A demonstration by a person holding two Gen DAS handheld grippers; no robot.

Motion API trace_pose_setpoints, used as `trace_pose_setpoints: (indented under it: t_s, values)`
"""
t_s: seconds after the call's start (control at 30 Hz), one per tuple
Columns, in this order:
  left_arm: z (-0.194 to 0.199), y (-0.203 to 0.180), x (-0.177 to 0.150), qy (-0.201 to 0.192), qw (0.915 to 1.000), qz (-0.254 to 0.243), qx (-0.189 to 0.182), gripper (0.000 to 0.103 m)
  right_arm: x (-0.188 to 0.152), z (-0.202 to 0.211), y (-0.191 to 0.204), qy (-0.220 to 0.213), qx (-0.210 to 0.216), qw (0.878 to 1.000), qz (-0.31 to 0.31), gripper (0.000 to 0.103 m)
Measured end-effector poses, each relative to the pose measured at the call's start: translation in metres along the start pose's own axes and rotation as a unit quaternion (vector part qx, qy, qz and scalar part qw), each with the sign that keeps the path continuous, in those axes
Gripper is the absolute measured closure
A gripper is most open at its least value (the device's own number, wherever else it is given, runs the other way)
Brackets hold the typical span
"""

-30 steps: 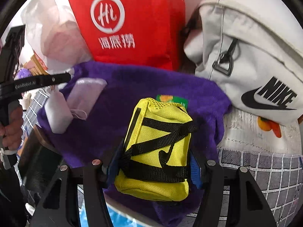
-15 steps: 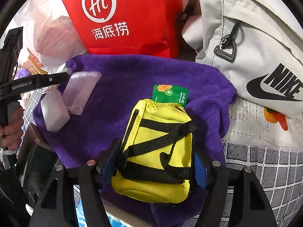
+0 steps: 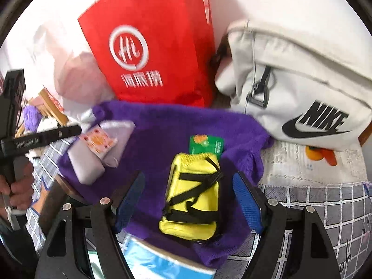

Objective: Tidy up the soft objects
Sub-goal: 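Open both tools over the purple towel and pull them back, then grasp the white crumpled tissue with the right tool while the left tool moves toward the green packet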

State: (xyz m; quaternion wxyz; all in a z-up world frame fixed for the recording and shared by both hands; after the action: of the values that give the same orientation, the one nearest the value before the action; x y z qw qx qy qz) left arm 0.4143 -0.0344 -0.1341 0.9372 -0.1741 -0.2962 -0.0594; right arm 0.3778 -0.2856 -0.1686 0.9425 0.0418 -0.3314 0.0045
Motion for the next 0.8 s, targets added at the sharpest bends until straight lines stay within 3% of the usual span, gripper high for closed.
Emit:
trace_pose_setpoints:
  t_s: [0.3,0.57,0.8]
  values:
    - [0.068,-0.015,-0.031,-0.031,0.9994,-0.017,-0.002,0.031,-0.016,0.065,0.019,-0.038,0.01,0.999,-0.002,0.025]
    - [0.116,-0.02,-0.075,-0.046,0.9986,-0.025,-0.001,0.031,-0.064,0.106,0.043,-0.025,0.026,0.999,0.0,0.025]
    - [0.135,-0.01,-0.116,-0.045,0.9988,-0.016,0.008,0.031,-0.115,0.133,0.071,-0.019,0.033,0.999,0.027,0.025]
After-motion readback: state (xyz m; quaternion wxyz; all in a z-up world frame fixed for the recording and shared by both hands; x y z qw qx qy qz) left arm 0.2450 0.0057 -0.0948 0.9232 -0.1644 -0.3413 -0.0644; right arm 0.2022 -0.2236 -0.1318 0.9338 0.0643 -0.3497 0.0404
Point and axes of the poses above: each gripper's, at about its wrist camera, not at the fingertips, and z roughly against the way its jaws point, y to its left, x to its top, the point moved 3 cm from there along -z, roughly the way its jaws point, and after that the axes turned 9 degrees about -x, right-handed, at the moved point
